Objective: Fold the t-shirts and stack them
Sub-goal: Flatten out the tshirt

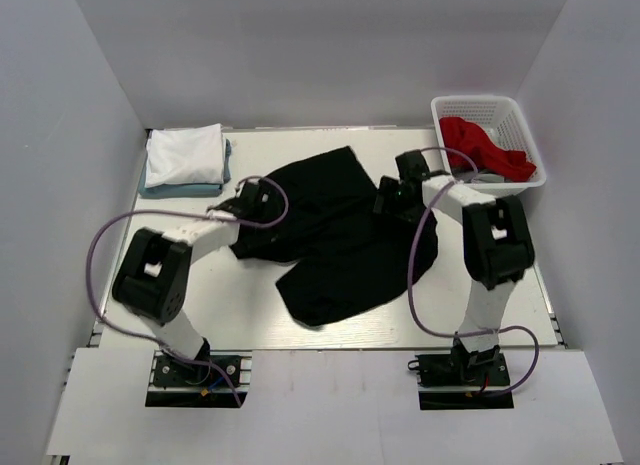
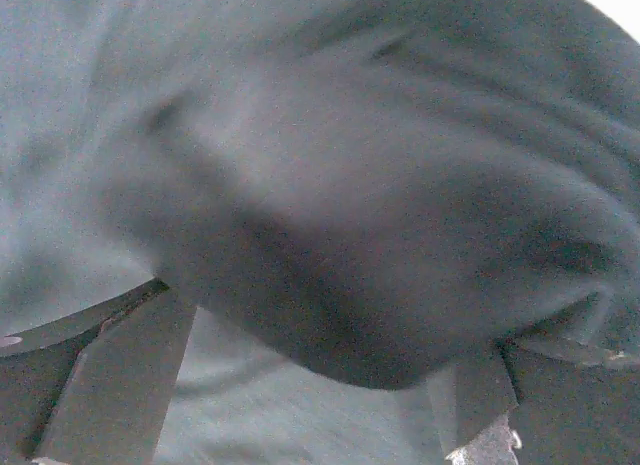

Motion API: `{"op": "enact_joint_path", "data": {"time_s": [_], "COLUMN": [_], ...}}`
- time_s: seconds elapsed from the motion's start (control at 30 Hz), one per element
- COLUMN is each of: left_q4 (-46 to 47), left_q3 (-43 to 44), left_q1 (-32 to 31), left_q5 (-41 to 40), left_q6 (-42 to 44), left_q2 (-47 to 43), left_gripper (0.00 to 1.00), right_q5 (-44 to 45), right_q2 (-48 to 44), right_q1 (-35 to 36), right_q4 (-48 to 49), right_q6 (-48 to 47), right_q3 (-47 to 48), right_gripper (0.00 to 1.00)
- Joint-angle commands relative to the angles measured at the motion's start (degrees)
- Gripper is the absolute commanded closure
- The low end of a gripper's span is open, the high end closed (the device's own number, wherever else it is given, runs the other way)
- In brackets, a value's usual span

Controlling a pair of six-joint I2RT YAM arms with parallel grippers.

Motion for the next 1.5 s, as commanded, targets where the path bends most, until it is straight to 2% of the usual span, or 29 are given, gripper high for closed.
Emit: {"op": "enact_joint_path", "data": {"time_s": [0.0,0.1,0.17,0.2,0.23,0.4,0.43,0.5,0.53,0.67,0.73,0.83,0.9,0.97,1.03,1.17,1.3,1.47], "left_q4": [-2.14,-0.81,-2.03,-3.34,-6.49,-12.05,-13.45,-15.30,-15.31,-10.23,-8.20,-6.87,-6.87,-6.87,-6.34,-7.66,-6.43,-11.61], "left_q3": [-10.91,-13.14,-11.92,-9.30,-7.79,-4.26,-4.26,-4.26,-4.79,-12.06,-14.88,-15.43,-15.43,-14.90,-14.90,-13.85,-14.37,-12.97], "left_q1": [-2.32,-3.55,-4.18,-4.18,-4.70,-3.04,-3.03,-3.03,-3.03,-2.43,-2.42,-1.89,-1.36,-0.84,-0.84,-0.31,-0.31,-0.84], "left_q5": [10.92,15.68,14.64,13.16,8.36,-9.32,-11.27,-13.40,-13.40,-11.20,-10.68,-10.15,-10.85,-11.56,-11.56,-9.90,-5.85,-9.35], "left_q6": [-3.85,-4.47,-3.94,-3.24,-2.54,-3.49,-4.28,-6.74,-7.45,-8.94,-9.47,-9.48,-10.00,-10.00,-9.21,-9.21,-7.46,-7.45], "left_q2": [-7.83,-15.02,-17.85,-19.17,-21.54,-24.99,-24.99,-24.46,-23.59,-23.58,-22.97,-21.21,-19.28,-18.22,-16.47,-14.01,-16.19,-21.81], "left_gripper": [0.01,0.01,0.01,0.01,0.01,0.01,0.01,0.01,0.01,0.01,0.01,0.01,0.01,0.01,0.01,0.01,0.01,0.01], "right_q5": [5.45,3.25,3.33,2.90,1.24,-2.01,-3.94,-6.75,-9.38,-17.58,-16.10,-14.08,-10.92,-2.51,1.03,2.10,5.43,6.76], "right_q2": [10.85,16.31,12.30,10.10,5.64,-8.63,-13.34,-16.36,-19.34,-25.34,-26.74,-24.48,-22.63,-18.41,-15.68,-13.39,-12.16,-15.93], "right_q1": [-3.71,-3.63,-2.41,-1.96,-1.79,0.58,1.37,2.95,4.01,9.27,10.86,11.40,10.96,10.26,9.12,4.56,0.95,-1.17], "right_q4": [-2.79,-6.13,-4.48,-2.46,2.43,3.36,3.18,4.76,5.46,7.93,9.15,8.63,6.98,5.13,3.53,3.80,3.88,2.48], "right_q6": [-4.00,-10.24,-13.92,-14.81,-15.52,-16.41,-15.36,-13.43,-12.20,-9.20,-8.06,-7.09,-6.05,-4.37,-3.22,-3.40,-6.20,-9.71], "right_q3": [11.04,27.61,28.29,24.20,22.42,10.38,3.40,-1.74,-9.07,-18.98,-23.35,-24.79,-23.92,-21.64,-21.28,-20.23,-14.79,-10.73], "right_gripper": [0.10,0.10,0.10,0.10,0.10,0.10,0.10,0.10,0.10,0.10,0.10,0.10,0.10,0.10,0.10,0.10,0.10,0.10]}}
